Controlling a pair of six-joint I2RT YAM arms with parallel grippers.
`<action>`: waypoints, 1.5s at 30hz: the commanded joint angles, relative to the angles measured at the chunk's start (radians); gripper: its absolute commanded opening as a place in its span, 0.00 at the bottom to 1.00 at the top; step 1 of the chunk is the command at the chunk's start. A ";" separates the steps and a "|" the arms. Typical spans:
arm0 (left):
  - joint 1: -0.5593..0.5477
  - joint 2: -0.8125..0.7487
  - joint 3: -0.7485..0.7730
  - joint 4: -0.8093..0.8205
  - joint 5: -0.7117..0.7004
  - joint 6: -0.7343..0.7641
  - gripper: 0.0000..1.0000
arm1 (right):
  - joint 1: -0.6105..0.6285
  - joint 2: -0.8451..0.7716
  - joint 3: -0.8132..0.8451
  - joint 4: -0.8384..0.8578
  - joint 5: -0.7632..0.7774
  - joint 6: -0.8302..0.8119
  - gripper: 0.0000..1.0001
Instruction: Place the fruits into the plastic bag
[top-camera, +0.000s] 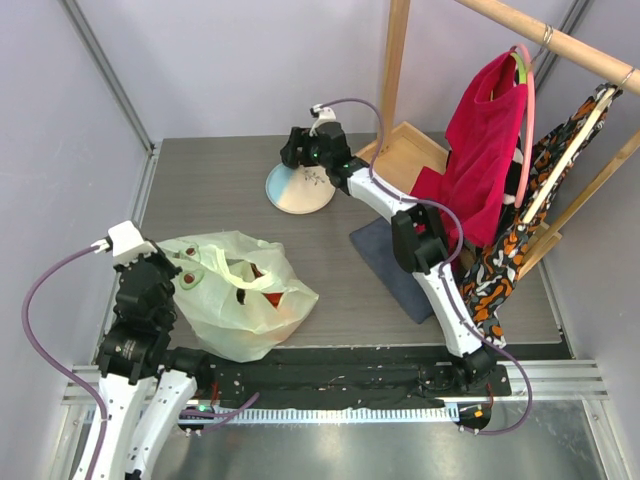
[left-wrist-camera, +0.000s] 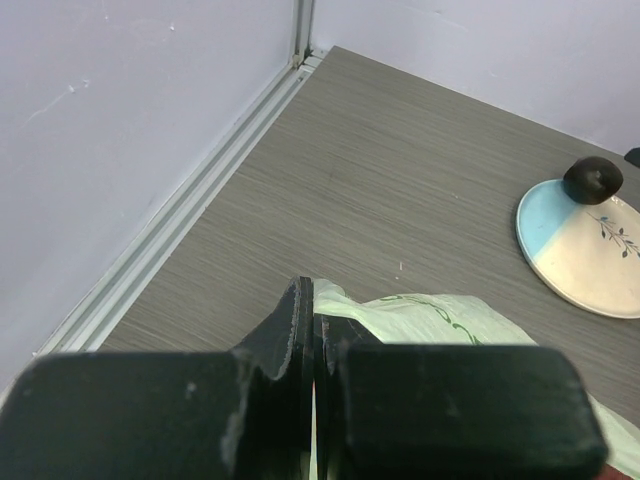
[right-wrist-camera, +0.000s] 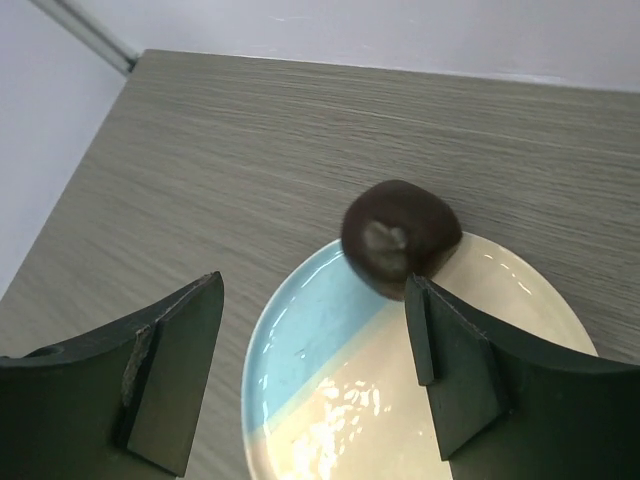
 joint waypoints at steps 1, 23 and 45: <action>0.006 0.014 0.008 0.050 -0.022 0.014 0.00 | -0.008 0.069 0.143 0.028 0.068 0.078 0.82; 0.007 0.009 0.008 0.059 0.001 0.016 0.00 | -0.013 0.253 0.281 0.051 0.150 0.131 0.89; 0.006 -0.005 0.006 0.062 0.011 0.018 0.00 | -0.013 0.327 0.335 0.059 0.117 0.176 0.76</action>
